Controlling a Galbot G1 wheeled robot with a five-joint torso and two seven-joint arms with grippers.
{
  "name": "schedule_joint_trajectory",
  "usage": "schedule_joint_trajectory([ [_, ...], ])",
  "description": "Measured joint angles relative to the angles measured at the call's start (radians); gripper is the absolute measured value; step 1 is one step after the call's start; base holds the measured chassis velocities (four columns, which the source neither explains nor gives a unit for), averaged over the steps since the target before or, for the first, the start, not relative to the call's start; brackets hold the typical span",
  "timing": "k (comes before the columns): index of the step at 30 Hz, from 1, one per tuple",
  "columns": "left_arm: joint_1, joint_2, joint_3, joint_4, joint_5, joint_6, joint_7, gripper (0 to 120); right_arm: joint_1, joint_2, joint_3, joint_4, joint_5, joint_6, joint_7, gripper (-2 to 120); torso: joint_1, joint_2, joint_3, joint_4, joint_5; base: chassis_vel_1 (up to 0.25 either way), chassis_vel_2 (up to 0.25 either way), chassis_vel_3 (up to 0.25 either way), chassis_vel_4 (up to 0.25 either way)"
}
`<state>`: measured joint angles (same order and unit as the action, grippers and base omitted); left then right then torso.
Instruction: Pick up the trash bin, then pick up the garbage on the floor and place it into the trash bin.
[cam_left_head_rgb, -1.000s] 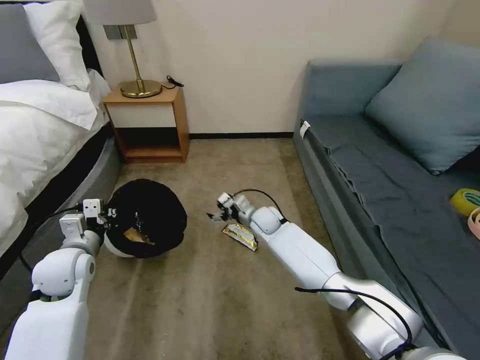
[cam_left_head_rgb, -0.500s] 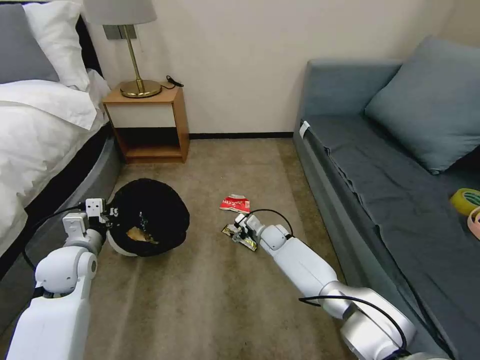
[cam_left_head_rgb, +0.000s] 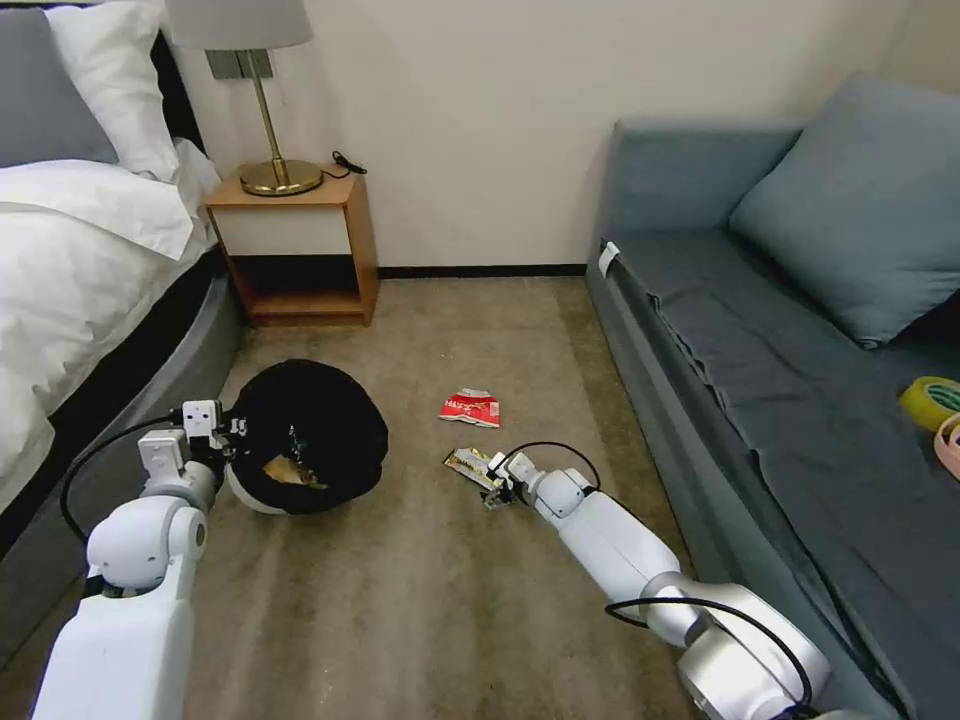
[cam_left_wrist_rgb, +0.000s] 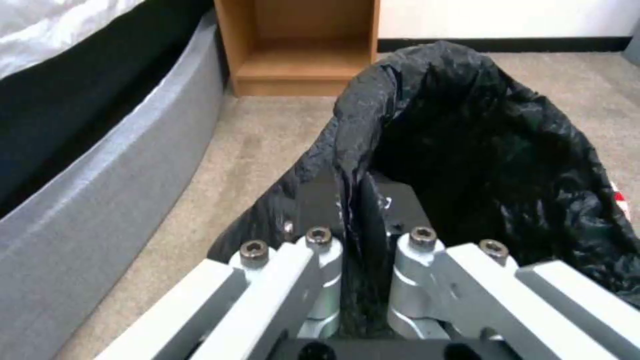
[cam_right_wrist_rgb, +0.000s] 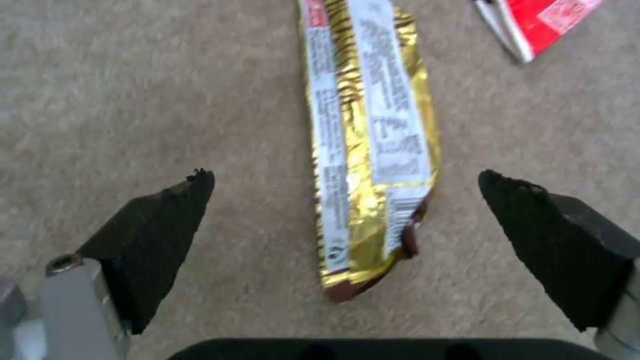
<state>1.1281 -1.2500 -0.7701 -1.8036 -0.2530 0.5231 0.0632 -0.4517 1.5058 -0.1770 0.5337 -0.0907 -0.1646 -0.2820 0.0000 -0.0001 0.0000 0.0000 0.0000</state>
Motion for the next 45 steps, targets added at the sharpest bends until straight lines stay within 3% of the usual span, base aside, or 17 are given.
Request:
schedule_joint_trajectory([
  [22, 0.000, -0.006, 0.003, 0.002, 0.001, -0.009, 0.003, 4, -0.003, 0.001, 0.038, -0.019, 0.023, -0.052, -0.035, 100, 0.000, 0.000, 0.000, 0.0000, 0.0000, 0.000, 0.000, 0.000, 0.000],
  [33, -0.011, 0.005, 0.000, 0.013, -0.004, -0.009, 0.003, 4, 0.003, -0.018, 0.064, 0.032, 0.108, 0.031, -0.046, 100, 0.000, 0.000, 0.000, 0.0000, 0.0000, 0.000, 0.000, 0.000, 0.000],
  [37, -0.011, 0.011, -0.005, 0.014, -0.008, -0.009, 0.003, 4, 0.006, -0.023, 0.099, 0.091, 0.159, 0.026, -0.039, 100, 0.000, 0.000, 0.000, 0.0000, -0.0001, 0.000, 0.000, 0.000, 0.000],
  [45, -0.009, 0.030, -0.030, 0.013, -0.026, -0.009, 0.003, 4, -0.019, -0.093, 0.165, 0.361, 0.402, -0.140, -0.008, 100, 0.000, 0.000, 0.000, 0.0000, -0.0001, 0.000, 0.000, 0.000, 0.000],
])
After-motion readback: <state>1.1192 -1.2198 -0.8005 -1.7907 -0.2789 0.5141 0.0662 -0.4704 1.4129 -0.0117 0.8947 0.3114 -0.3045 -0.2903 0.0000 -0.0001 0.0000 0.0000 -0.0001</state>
